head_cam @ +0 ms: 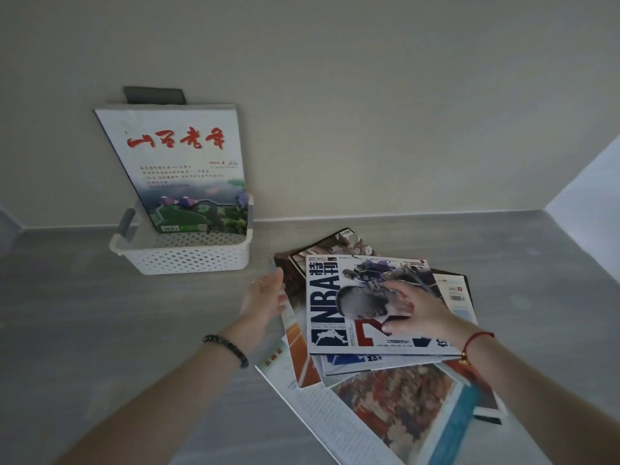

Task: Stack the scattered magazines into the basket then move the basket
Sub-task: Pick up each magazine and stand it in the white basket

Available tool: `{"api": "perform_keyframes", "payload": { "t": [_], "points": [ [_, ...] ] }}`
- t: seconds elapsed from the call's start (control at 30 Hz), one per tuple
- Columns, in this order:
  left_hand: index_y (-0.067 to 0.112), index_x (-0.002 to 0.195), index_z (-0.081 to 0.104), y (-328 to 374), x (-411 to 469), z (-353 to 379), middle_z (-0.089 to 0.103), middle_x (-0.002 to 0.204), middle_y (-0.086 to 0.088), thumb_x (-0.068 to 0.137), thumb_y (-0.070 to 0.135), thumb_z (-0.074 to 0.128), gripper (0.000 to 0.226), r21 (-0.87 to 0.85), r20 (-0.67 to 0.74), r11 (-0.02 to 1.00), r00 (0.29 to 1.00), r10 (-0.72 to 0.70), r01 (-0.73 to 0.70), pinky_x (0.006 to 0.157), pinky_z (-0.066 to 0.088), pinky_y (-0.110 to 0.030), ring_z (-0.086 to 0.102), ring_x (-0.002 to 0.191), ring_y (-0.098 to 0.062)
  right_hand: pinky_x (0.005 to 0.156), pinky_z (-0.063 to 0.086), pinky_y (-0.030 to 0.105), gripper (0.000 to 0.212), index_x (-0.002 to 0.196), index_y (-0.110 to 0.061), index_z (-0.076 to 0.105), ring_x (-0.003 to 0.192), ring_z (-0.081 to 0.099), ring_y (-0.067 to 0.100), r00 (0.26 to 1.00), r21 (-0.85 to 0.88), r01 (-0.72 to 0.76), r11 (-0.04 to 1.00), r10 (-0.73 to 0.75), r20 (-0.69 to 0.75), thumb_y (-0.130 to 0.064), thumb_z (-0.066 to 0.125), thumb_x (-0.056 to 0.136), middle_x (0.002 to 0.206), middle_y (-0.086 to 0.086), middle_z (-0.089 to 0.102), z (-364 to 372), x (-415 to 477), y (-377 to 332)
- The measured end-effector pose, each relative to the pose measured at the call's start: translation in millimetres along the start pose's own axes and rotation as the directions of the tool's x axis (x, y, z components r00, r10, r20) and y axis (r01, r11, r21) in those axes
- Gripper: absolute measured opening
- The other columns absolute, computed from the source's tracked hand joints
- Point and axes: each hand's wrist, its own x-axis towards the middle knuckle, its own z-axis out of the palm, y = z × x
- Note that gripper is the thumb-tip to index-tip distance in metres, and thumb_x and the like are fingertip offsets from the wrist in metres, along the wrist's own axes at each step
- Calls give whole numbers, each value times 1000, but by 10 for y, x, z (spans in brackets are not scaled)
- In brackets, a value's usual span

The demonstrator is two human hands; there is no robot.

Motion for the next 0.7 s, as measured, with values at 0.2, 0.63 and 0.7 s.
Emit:
{"api": "perform_keyframes", "payload": {
  "t": [0.2,0.63,0.7],
  "points": [
    [5,97,54,-198,-220,334,58,86,-8,89,40,41,39,13,-16,998,998,-57,57,75,53,-29,58,74,-18,112,13,45,92,140,-41,16,140,2,15,986,-272,151,950,-126,106,-49,70,65,149,-20,-6,173,-54,390],
    [7,71,54,-254,-582,742,60,60,-8,89,48,40,47,-192,-24,937,953,-303,293,44,51,-25,59,50,-18,59,55,27,32,105,-10,51,67,66,15,883,-567,336,752,-460,-87,-28,26,98,94,8,64,120,78,247],
    [9,90,58,-237,-638,750,66,81,-9,87,51,42,45,-212,62,932,956,-287,294,57,56,-30,64,70,-20,52,52,23,30,95,-8,53,57,62,12,877,-439,341,831,-450,-170,-25,30,97,81,6,63,86,76,75]
  ]
}}
